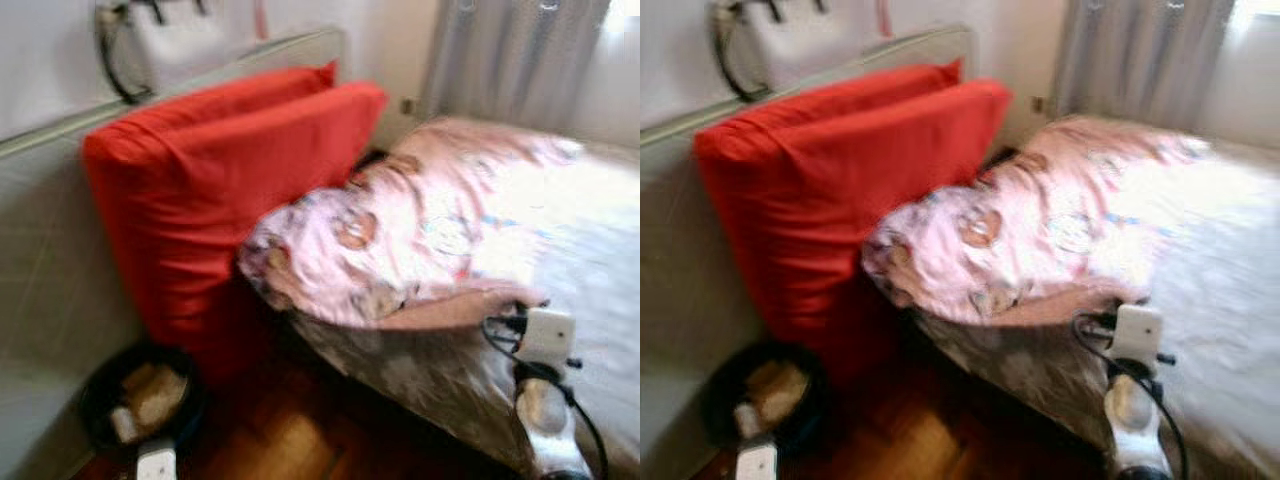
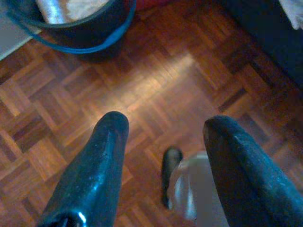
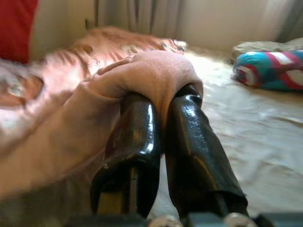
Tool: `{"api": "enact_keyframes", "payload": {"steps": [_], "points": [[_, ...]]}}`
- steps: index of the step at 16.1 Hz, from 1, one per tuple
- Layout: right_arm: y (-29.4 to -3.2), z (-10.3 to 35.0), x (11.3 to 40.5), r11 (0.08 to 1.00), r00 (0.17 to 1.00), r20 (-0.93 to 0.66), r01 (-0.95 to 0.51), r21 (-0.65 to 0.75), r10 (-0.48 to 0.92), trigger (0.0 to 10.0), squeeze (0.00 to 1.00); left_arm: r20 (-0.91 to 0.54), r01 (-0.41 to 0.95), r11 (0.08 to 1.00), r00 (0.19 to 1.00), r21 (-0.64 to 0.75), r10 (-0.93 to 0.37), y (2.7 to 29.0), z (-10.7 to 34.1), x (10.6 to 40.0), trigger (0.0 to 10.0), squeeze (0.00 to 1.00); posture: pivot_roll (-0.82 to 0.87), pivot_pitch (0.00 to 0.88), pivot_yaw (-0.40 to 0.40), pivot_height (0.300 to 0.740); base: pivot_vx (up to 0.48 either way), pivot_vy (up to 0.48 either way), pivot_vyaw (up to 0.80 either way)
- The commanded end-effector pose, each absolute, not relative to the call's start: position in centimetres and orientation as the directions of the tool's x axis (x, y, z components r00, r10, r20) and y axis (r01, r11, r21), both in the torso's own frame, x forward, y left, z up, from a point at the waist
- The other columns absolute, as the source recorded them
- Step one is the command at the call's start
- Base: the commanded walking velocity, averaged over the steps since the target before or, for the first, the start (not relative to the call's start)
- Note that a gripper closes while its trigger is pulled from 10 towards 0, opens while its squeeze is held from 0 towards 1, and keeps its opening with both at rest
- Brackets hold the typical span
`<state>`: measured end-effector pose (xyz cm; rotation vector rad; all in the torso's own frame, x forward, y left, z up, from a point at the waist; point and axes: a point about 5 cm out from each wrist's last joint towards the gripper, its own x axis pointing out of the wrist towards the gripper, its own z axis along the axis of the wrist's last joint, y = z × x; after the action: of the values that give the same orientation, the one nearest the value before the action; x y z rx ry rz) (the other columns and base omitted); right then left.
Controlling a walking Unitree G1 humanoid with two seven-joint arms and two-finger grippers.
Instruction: Clean up the room
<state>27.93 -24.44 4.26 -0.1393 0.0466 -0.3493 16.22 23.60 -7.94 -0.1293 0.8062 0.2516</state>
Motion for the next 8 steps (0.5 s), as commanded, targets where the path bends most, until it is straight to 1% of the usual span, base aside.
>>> {"api": "enact_keyframes", "payload": {"steps": [1,4,7,8], "points": [[-24.3,4.4,28.2,0.926,0.935,-0.027,0.347,-0.150,-0.354,10.0,0.00,-0.742,-0.255,0.967,0.649,-0.007,0.165,23.6,-8.1,15.9,10.0,0.00,-0.06,0.000,0.001,0.740,0.000,0.000,0.00],[-24.5,1.4,27.0,0.923,0.897,-0.228,0.346,-0.168,-0.378,10.0,0.00,-0.744,-0.250,0.968,0.647,-0.005,0.163,23.6,-8.1,15.9,10.0,0.00,-0.06,0.000,0.001,0.740,0.000,0.000,0.00],[-23.8,-2.0,25.1,0.945,0.829,-0.462,0.318,-0.075,-0.316,10.0,0.00,-0.748,-0.230,0.973,0.646,0.001,0.153,23.5,-8.1,16.0,10.0,0.00,-0.06,0.000,0.001,0.740,0.000,0.000,0.00],[-23.8,-2.5,24.7,0.949,0.811,-0.503,0.310,-0.066,-0.300,10.0,0.00,-0.748,-0.227,0.974,0.646,0.002,0.152,23.5,-8.1,16.0,10.0,0.00,-0.06,0.000,0.002,0.740,0.000,0.000,0.00]]}}
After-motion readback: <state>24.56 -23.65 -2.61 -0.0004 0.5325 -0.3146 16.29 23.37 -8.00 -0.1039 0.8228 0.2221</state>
